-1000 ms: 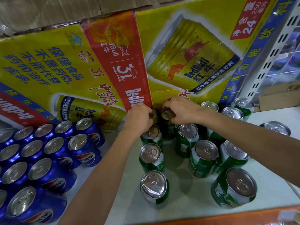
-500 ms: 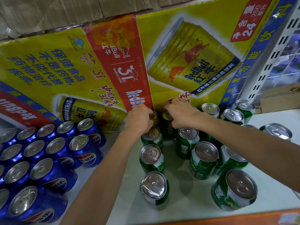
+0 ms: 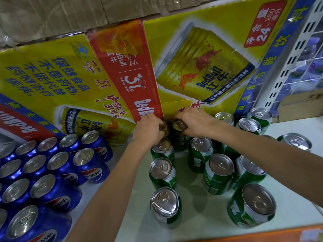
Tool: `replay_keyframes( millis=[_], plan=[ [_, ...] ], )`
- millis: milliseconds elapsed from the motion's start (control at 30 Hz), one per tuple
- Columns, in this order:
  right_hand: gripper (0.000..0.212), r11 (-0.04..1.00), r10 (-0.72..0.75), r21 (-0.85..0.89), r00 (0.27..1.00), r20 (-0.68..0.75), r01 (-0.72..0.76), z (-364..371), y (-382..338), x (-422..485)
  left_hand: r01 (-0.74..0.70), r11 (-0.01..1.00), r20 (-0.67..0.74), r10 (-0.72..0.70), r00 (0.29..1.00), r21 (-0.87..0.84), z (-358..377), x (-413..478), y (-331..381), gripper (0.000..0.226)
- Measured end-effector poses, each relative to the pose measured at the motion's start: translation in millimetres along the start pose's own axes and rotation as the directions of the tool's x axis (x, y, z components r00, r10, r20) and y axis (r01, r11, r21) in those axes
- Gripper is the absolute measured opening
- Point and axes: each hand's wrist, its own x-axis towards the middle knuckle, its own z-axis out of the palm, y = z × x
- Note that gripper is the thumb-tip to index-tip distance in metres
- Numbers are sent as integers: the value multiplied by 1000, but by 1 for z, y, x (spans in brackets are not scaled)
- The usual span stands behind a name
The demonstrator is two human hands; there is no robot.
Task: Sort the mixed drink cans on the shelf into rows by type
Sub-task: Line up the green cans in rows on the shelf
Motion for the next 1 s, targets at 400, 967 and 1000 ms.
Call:
replay_keyframes(
  millis=[400, 967, 1000],
  plan=[
    [58, 1000, 6, 2, 1000, 30, -7, 5, 0, -2, 3, 1000, -7, -3, 1000, -13, 0, -3, 1, 28],
    [59, 1000, -11, 19, 999, 48, 10, 6, 4, -1, 4, 1000, -12, -4, 1000, -14, 3, -4, 1, 21],
    [60, 1000, -3, 28, 999, 41, 2, 5, 4, -3, 6, 1000, -16, -6, 1000, -12, 3, -4, 1, 20]
  ],
)
